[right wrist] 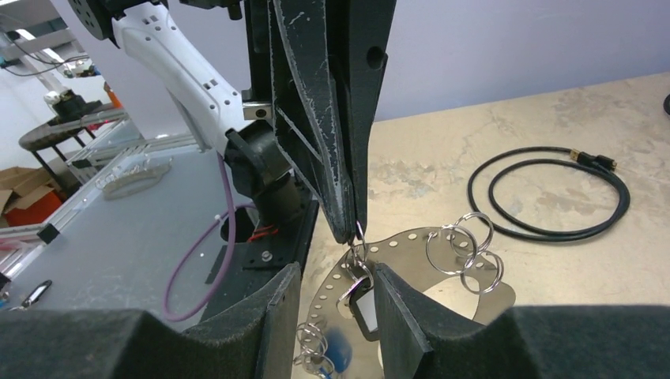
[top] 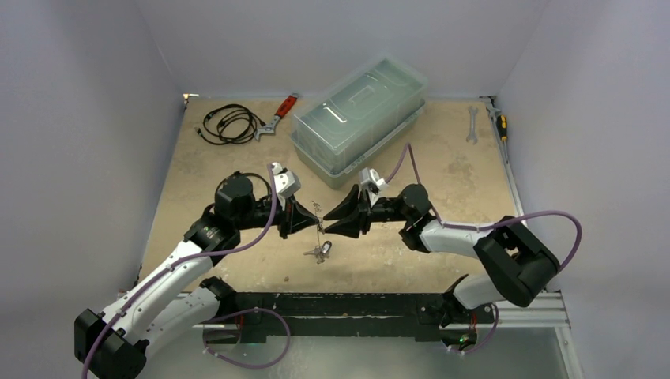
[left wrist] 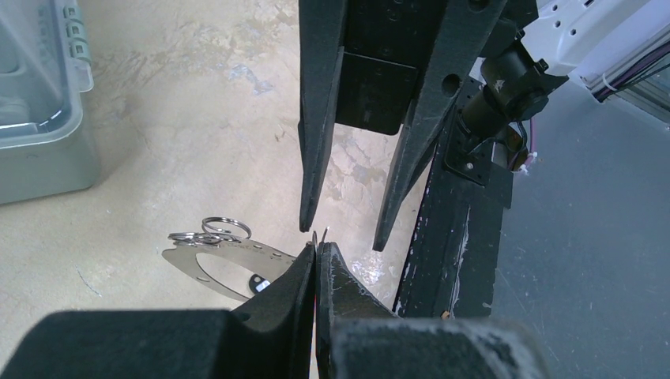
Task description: Put the keys on the keyring
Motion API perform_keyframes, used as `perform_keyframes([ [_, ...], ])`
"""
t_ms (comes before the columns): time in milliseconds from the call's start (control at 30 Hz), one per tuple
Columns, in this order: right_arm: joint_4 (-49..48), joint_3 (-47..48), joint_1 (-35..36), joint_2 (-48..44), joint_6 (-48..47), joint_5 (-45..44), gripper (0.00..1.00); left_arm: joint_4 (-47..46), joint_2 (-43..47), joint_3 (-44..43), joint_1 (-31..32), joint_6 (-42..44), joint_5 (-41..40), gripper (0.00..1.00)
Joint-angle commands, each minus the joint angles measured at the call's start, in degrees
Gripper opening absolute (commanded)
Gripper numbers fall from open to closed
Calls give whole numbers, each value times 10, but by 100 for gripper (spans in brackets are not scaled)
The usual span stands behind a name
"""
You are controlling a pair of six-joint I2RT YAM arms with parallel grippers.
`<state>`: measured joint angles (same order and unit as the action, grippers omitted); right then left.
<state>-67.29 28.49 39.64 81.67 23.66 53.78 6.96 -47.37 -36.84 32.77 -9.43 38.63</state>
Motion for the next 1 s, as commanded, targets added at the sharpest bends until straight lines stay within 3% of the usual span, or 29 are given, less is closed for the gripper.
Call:
perform_keyframes([
  [0,-48,33,-1,10,23,16,42,-31,8,-3,4,-1,13,0],
  [600,-50,53,-1,48,35,5,36,-29,7,-3,4,-1,12,0],
  [767,-54,56,-1,48,42,5,22,-29,7,-3,4,-1,12,0],
  [933,-56,60,-1,52,50,12,0,-28,6,-3,5,0,9,0],
  [967,-60,60,-1,52,53,13,0,-28,6,-3,5,0,9,0],
])
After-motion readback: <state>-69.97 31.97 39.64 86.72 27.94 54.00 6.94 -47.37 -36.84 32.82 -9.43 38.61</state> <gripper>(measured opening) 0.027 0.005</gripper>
